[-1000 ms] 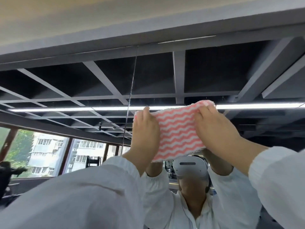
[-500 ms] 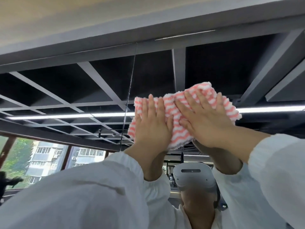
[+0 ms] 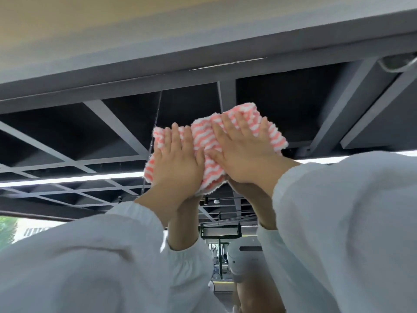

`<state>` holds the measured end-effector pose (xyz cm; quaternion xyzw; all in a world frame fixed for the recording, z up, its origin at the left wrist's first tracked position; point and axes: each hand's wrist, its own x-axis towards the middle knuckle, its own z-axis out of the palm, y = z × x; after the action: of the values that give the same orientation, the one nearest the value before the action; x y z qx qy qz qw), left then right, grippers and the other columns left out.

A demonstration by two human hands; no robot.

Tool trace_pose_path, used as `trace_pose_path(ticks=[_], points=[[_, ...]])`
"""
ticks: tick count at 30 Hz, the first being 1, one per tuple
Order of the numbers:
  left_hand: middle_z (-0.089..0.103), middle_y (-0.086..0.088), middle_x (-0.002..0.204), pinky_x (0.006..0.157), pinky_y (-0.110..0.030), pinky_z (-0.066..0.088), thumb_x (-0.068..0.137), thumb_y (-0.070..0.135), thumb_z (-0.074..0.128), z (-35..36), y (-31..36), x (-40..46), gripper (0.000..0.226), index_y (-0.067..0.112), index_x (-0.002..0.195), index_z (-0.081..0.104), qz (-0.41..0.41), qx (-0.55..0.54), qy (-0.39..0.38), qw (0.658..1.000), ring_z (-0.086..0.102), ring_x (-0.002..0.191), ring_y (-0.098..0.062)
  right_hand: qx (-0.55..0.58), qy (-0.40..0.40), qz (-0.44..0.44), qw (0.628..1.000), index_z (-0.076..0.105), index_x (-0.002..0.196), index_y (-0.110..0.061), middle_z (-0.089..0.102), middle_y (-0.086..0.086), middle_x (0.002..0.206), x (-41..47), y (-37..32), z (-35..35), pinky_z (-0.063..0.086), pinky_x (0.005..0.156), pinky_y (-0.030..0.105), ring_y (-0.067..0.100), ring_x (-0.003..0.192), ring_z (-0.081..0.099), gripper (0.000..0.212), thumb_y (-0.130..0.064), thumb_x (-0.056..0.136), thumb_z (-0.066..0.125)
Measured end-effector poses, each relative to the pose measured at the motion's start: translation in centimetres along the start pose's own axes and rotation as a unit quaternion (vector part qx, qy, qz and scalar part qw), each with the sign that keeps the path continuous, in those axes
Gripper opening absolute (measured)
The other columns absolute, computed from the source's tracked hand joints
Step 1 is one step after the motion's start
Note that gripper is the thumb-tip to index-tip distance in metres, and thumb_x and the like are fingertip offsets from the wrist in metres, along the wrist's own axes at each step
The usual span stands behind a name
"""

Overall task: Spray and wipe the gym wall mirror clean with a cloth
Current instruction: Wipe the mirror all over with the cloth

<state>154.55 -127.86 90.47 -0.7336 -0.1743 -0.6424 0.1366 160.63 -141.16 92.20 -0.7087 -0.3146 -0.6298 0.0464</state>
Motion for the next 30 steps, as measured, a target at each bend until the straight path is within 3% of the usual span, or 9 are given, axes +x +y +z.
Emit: trace_pose_path(ticks=[7, 12, 23, 30], points=[[-0.017, -0.014, 0.156, 0.116, -0.042, -0.005, 0.098, 0.044, 0.008, -0.6, 4.6, -1.4, 0.063, 0.014, 0.15, -0.012, -0.029, -0.021, -0.023, 0.999, -0.016, 0.144, -0.027, -0.014, 0.012, 0.011, 1.0, -0.016, 0.15, -0.017, -0.021, 0.004, 0.157, -2.7, 3.2, 0.1, -0.022, 0.107, 0.05, 0.027, 0.144, -0.021, 0.067, -0.055, 0.098, 0.006], [-0.02, -0.014, 0.156, 0.116, -0.041, -0.007, 0.098, 0.045, 0.007, -0.3, 10.0, -2.4, 0.064, 0.014, 0.149, -0.014, -0.031, -0.026, -0.024, 0.999, -0.018, 0.144, -0.027, -0.002, -0.009, 0.02, 1.0, -0.017, 0.149, -0.019, -0.023, 0.003, 0.157, -5.4, 8.0, -0.3, -0.017, 0.111, 0.051, 0.025, 0.143, -0.022, 0.069, -0.056, 0.096, 0.006], [-0.02, -0.015, 0.155, 0.114, -0.039, -0.013, 0.097, 0.046, 0.003, 0.0, 28.2, -1.9, 0.064, 0.012, 0.148, -0.018, 0.021, -0.012, -0.015, 1.0, -0.019, 0.143, -0.027, -0.021, -0.031, 0.075, 0.996, -0.027, 0.146, -0.022, -0.03, -0.001, 0.154, -12.1, 24.9, -0.3, -0.024, 0.104, 0.042, 0.024, 0.142, -0.025, 0.07, -0.058, 0.096, 0.007], [-0.021, -0.009, 0.156, 0.114, -0.037, -0.013, 0.099, 0.046, 0.009, 0.5, 34.6, -1.9, 0.061, 0.022, 0.149, -0.015, 0.099, -0.05, -0.013, 0.994, -0.021, 0.143, -0.022, -0.003, -0.079, 0.112, 0.991, -0.025, 0.146, -0.026, -0.031, -0.002, 0.154, -15.3, 31.2, -1.5, -0.012, 0.111, 0.054, 0.025, 0.142, -0.026, 0.068, -0.057, 0.094, 0.004]])
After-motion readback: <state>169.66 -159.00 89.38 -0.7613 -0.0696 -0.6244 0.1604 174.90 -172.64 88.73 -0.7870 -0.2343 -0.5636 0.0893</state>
